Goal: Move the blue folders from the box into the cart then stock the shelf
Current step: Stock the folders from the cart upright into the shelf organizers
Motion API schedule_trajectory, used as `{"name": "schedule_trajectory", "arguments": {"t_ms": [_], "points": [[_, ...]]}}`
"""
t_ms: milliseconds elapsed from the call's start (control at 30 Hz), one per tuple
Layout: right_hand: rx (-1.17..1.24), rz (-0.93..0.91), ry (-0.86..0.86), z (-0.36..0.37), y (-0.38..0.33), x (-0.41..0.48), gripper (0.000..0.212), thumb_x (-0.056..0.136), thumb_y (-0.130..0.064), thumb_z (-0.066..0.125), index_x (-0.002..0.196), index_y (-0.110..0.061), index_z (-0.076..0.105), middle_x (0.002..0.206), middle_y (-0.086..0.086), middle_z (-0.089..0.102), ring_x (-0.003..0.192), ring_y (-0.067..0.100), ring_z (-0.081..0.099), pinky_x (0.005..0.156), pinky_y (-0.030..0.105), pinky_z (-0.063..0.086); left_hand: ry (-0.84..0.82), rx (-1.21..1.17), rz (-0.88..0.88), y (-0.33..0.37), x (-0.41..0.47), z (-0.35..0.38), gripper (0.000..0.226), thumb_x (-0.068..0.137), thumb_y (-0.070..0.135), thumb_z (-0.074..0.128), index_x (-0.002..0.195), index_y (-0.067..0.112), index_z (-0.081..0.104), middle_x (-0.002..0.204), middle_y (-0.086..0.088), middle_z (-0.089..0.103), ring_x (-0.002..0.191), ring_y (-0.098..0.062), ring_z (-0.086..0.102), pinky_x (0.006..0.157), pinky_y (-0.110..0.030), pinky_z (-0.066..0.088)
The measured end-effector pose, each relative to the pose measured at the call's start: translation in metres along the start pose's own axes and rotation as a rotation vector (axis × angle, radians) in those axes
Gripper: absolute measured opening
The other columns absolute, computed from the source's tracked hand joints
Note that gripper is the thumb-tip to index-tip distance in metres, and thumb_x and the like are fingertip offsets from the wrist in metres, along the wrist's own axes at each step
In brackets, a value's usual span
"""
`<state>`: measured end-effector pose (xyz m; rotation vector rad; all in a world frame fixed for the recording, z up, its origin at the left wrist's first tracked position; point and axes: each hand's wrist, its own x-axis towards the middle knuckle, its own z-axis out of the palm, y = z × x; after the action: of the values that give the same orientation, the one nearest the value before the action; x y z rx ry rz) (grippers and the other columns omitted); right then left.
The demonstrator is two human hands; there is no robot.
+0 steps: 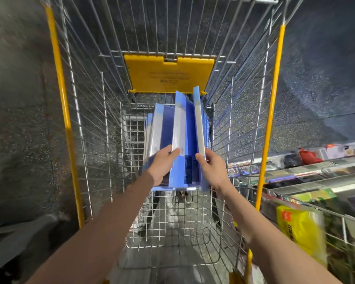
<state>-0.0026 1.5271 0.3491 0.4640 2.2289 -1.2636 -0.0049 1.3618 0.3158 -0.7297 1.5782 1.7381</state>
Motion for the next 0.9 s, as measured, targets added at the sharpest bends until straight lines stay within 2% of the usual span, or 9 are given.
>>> {"name": "schedule_trajectory", "arguments": {"t_ms": [133, 267, 367, 400, 500, 600, 667, 800, 900], "points": [[0.114, 0.015, -0.014, -0.003, -0.015, -0.021, 0.041, 0.099, -0.014, 0.058, 0.063, -0.030, 0.048, 0.045, -0.023, 0.044, 0.048, -0.003, 0.038, 0.050, 0.011, 0.032, -0.092, -0.022, -0.016, 0.005, -0.029, -0.004, 0.032, 0.104, 0.027, 0.053, 0.137, 0.025, 0.055, 0.131, 0.016, 0.057, 0.127, -0.004, 0.048, 0.115, -0.033, 0.032], [0.254, 0.041, -0.108, -0.009, -0.034, -0.049, 0.023, 0.098, -0.016, 0.061, 0.076, -0.022, 0.064, 0.065, -0.017, 0.062, 0.061, -0.002, 0.051, 0.061, 0.012, 0.041, -0.123, -0.047, -0.047, 0.011, -0.060, -0.018, 0.025, 0.100, 0.037, 0.060, 0.125, 0.036, 0.063, 0.125, 0.018, 0.067, 0.123, -0.003, 0.056, 0.118, -0.041, 0.032], [0.331, 0.041, -0.164, -0.015, -0.053, -0.069, 0.012, 0.099, -0.015, 0.060, 0.096, -0.022, 0.069, 0.076, 0.011, 0.068, 0.070, 0.027, 0.059, 0.064, 0.032, 0.052, -0.164, -0.063, -0.037, 0.019, -0.078, -0.029, 0.037, 0.100, 0.040, 0.060, 0.135, 0.032, 0.061, 0.134, 0.010, 0.065, 0.129, -0.014, 0.058, 0.111, -0.046, 0.043], [0.360, 0.027, -0.174, -0.017, -0.058, -0.074, 0.014, 0.099, -0.014, 0.060, 0.095, -0.025, 0.068, 0.077, 0.007, 0.070, 0.073, 0.029, 0.058, 0.061, 0.028, 0.051, -0.180, -0.063, -0.023, 0.023, -0.085, -0.032, 0.041, 0.098, 0.043, 0.062, 0.137, 0.032, 0.060, 0.137, 0.009, 0.064, 0.129, -0.015, 0.058, 0.110, -0.047, 0.044], [0.375, 0.027, -0.210, -0.020, -0.065, -0.081, 0.017, 0.098, -0.011, 0.061, 0.106, -0.023, 0.070, 0.085, -0.009, 0.076, 0.081, 0.012, 0.069, 0.063, 0.009, 0.048, -0.202, -0.079, 0.024, 0.029, -0.096, -0.036, 0.073, 0.081, 0.060, 0.074, 0.145, 0.030, 0.052, 0.143, 0.009, 0.059, 0.133, -0.013, 0.054, 0.113, -0.044, 0.040], [0.384, 0.021, -0.249, -0.024, -0.075, -0.091, 0.020, 0.098, -0.009, 0.060, 0.112, -0.021, 0.069, 0.082, -0.012, 0.077, 0.079, 0.001, 0.071, 0.067, 0.010, 0.050, -0.181, -0.120, 0.039, 0.026, -0.097, -0.041, 0.101, 0.066, 0.070, 0.082, 0.150, 0.029, 0.044, 0.147, 0.009, 0.055, 0.135, -0.013, 0.050, 0.118, -0.046, 0.035], [0.383, 0.013, -0.252, -0.028, -0.083, -0.096, 0.020, 0.097, -0.011, 0.062, 0.105, -0.028, 0.070, 0.092, -0.012, 0.077, 0.086, 0.002, 0.072, 0.069, 0.012, 0.051, -0.183, -0.111, 0.034, 0.036, -0.111, -0.040, 0.093, 0.072, 0.067, 0.080, 0.150, 0.029, 0.045, 0.146, 0.010, 0.055, 0.135, -0.012, 0.050, 0.118, -0.045, 0.034], [0.392, 0.004, -0.241, -0.030, -0.093, -0.105, 0.020, 0.096, -0.012, 0.062, 0.111, -0.022, 0.071, 0.099, -0.010, 0.077, 0.090, 0.004, 0.072, 0.069, 0.013, 0.052, -0.217, -0.129, 0.042, 0.055, -0.134, -0.032, 0.030, 0.094, 0.040, 0.066, 0.124, 0.037, 0.061, 0.131, 0.014, 0.064, 0.120, -0.002, 0.055, 0.105, -0.032, 0.037], [0.385, -0.031, -0.239, -0.028, -0.101, -0.113, 0.028, 0.096, -0.017, 0.064, 0.123, -0.020, 0.069, 0.110, -0.008, 0.075, 0.102, 0.009, 0.071, 0.077, 0.018, 0.054, -0.218, -0.162, 0.101, 0.056, -0.136, -0.033, 0.078, 0.077, 0.057, 0.079, 0.144, 0.028, 0.051, 0.146, 0.006, 0.054, 0.133, -0.010, 0.048, 0.117, -0.036, 0.030]]}}
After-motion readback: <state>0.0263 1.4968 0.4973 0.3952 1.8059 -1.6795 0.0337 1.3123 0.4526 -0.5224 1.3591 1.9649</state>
